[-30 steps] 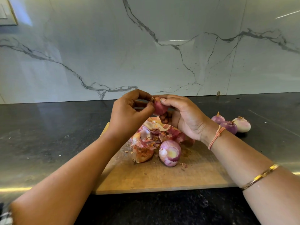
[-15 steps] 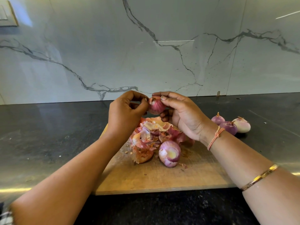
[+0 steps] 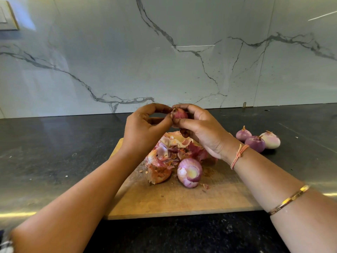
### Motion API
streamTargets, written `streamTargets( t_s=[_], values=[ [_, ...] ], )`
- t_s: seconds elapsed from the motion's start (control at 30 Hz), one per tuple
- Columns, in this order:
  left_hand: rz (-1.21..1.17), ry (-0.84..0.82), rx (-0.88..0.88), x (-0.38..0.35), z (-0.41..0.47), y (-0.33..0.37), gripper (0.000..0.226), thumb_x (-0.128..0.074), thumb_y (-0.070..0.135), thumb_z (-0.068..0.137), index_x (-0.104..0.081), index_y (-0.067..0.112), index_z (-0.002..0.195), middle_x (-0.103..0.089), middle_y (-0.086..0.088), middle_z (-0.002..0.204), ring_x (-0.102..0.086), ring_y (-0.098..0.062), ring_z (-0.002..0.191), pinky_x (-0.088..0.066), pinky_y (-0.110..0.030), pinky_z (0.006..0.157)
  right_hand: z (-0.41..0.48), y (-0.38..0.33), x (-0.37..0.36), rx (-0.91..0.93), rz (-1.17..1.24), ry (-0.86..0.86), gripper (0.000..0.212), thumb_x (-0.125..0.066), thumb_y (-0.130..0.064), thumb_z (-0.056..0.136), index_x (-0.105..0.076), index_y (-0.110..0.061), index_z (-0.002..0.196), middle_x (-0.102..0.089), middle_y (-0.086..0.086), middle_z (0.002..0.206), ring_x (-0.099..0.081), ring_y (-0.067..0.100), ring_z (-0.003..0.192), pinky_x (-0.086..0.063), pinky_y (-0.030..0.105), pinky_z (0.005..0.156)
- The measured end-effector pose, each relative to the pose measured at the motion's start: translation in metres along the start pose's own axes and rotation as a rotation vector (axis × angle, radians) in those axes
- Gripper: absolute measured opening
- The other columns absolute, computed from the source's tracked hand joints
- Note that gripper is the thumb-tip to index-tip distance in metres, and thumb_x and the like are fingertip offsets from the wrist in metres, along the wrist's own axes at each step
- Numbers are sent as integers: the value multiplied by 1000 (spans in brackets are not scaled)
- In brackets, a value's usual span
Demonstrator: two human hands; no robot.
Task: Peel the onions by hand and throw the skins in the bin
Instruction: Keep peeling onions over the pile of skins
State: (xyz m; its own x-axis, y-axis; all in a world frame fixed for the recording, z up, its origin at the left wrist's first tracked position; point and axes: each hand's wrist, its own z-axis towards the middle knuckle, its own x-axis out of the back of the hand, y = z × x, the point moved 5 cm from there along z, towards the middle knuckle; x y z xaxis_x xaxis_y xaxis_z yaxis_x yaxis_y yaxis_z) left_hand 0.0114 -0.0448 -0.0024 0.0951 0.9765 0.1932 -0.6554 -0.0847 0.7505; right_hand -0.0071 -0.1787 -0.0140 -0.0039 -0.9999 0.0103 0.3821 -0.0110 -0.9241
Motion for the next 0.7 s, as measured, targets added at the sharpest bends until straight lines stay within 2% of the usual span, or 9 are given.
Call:
streamTargets(
  t_s=[0.13,0.2,0.27,0.37,0.47,0.53,0.6,0.7],
  values=[
    [95,33,-52,2,1,1,16,-68,7,84,-67,22,87,-70,10,87,-69,-1,76,-54,-15,65,1,2,-1,22,-132,5,28,-64,-4,87,-60,-20,111,-65,9,110,-63,21,100,-48,18,71],
    [139,51,-73,3,1,2,16,-68,7,84,-67,22,86,-70,11,85,-68,0,74,-54,-15,64,2,2,0,32,-162,6,29,-65,-5,87,-60,-19,112,-66,10,113,-63,24,105,-53,30,86],
    [183,64,-89,4,2,2,16,-68,8,83,-66,23,86,-69,11,85,-67,1,74,-54,-14,63,1,2,-1,34,-169,-5,28,-66,-5,86,-62,-20,109,-67,12,113,-63,27,108,-50,40,98],
    [206,71,-90,5,4,1,13,-68,8,84,-66,20,87,-68,10,83,-67,1,73,-54,-15,61,0,-1,-1,30,-154,-30,25,-65,-3,86,-64,-18,106,-68,13,111,-63,31,108,-49,43,100],
    [196,72,-75,5,4,2,17,-67,10,84,-62,26,81,-67,13,77,-67,2,68,-53,-14,59,-1,-2,-1,24,-139,-37,21,-63,-5,88,-63,-15,106,-67,16,110,-64,33,103,-52,40,91],
    [181,66,-62,5,4,2,20,-66,10,85,-59,28,80,-66,14,75,-66,3,66,-53,-14,58,-2,-4,-1,16,-132,-40,18,-60,-5,89,-60,-14,105,-66,15,100,-65,28,86,-54,31,69],
    [182,68,-57,5,5,2,18,-65,8,86,-59,25,81,-64,16,75,-64,6,64,-52,-11,57,-2,-4,-1,-5,-103,-38,15,-57,-5,91,-55,-14,103,-63,13,89,-58,20,68,-48,25,56],
    [217,78,-69,5,5,1,14,-64,8,86,-60,21,83,-63,16,75,-63,4,66,-53,-13,59,-1,-3,1,-15,-21,-33,15,-58,-4,89,-53,-13,100,-62,13,83,-58,18,61,-51,27,57]
  ],
)
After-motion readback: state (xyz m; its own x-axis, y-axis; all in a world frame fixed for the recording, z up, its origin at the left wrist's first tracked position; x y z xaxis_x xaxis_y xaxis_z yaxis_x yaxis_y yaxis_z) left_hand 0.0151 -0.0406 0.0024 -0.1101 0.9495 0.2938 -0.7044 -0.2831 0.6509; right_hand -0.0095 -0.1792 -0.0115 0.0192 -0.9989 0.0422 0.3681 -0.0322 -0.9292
